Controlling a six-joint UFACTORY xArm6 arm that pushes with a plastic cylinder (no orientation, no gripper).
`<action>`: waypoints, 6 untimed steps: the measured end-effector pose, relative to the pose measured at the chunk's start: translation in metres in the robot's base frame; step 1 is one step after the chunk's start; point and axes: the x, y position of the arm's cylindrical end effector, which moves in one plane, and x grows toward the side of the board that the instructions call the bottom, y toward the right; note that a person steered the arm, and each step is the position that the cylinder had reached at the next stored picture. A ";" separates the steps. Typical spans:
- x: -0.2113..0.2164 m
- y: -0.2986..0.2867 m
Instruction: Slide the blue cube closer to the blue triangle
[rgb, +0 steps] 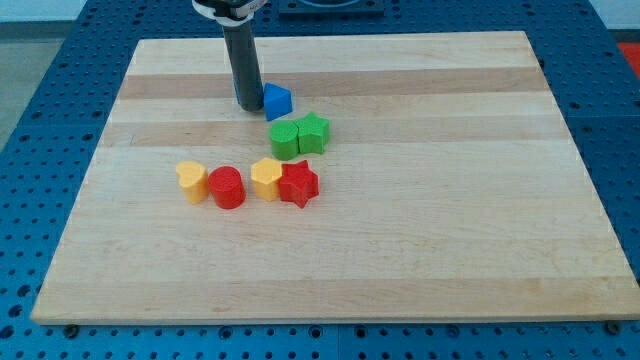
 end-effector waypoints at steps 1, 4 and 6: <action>0.000 -0.014; -0.051 -0.044; -0.050 0.004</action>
